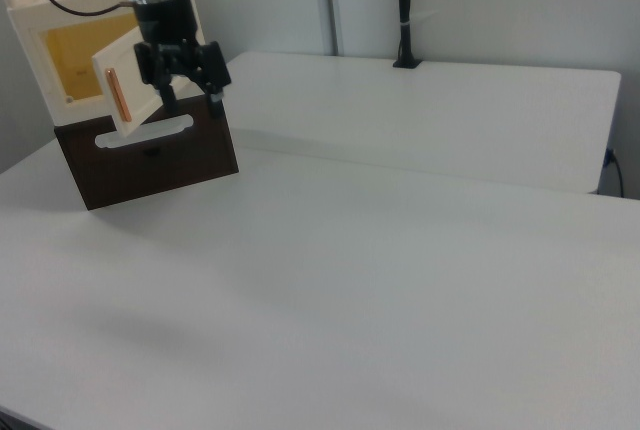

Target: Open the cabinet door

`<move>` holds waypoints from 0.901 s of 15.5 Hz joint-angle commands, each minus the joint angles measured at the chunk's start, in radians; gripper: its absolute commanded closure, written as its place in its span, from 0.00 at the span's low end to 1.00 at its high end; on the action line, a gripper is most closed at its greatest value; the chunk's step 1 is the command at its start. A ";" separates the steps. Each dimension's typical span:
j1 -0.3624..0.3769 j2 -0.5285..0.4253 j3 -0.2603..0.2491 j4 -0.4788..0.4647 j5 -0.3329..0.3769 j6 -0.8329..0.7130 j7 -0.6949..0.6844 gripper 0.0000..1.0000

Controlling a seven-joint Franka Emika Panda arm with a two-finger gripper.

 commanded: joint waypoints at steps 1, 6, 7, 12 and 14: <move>-0.071 -0.008 0.008 -0.039 0.018 -0.003 0.007 0.00; -0.124 -0.022 0.008 -0.038 0.024 -0.003 -0.021 0.00; -0.124 -0.017 0.009 -0.038 0.024 0.000 -0.021 0.00; -0.127 -0.002 0.011 -0.035 0.050 0.039 -0.012 0.00; -0.152 -0.013 0.008 -0.031 0.054 0.034 -0.021 0.00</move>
